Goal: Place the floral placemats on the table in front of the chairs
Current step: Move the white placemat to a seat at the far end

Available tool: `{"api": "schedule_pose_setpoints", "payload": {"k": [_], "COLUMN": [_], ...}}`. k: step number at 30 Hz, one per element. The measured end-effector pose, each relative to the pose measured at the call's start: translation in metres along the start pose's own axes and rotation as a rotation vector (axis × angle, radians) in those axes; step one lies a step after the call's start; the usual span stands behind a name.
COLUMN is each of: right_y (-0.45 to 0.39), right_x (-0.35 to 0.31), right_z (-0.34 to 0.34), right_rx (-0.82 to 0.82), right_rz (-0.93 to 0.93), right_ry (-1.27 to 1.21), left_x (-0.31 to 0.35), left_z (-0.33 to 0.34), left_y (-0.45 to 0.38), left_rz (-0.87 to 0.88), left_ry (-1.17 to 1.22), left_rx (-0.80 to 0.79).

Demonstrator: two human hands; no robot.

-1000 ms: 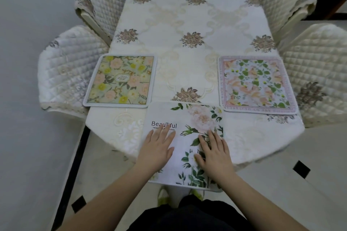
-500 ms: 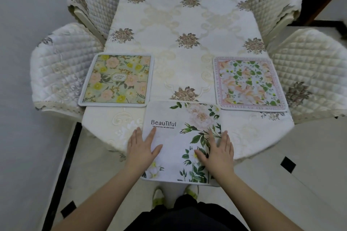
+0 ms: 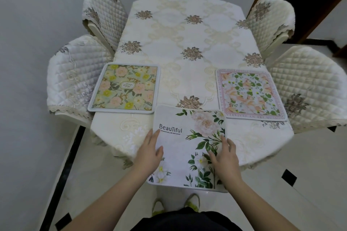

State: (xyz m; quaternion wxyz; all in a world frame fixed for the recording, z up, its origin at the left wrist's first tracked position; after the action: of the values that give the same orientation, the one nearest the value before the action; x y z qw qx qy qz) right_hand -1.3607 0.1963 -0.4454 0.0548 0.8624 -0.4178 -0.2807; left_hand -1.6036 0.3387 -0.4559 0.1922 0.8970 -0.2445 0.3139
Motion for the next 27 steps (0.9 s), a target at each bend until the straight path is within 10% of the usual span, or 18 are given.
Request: {"api": "schedule_pose_setpoints", "payload": {"k": [27], "right_y": [0.063], "right_x": [-0.023], "right_z": [-0.058], "right_rx": [0.113], "right_rz": [0.092], "right_ry": [-0.647], "left_x": [-0.023], "left_z": [-0.096], "left_y": [0.035], "left_rz": [-0.072], "left_ry": [0.503], "left_rx": [0.237]}}
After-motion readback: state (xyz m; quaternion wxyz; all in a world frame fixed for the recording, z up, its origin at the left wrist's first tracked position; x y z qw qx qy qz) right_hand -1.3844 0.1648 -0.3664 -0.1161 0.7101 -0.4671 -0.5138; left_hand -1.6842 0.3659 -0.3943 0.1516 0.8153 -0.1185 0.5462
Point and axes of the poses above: each hand's wrist, its own y-axis away from the middle knuckle, its own z-axis out of the palm, x = y × z, the point moved 9 cm from there along -y, towards the middle knuckle, and after that the axes turned 7 degrees about z, right-handed, at the moved point
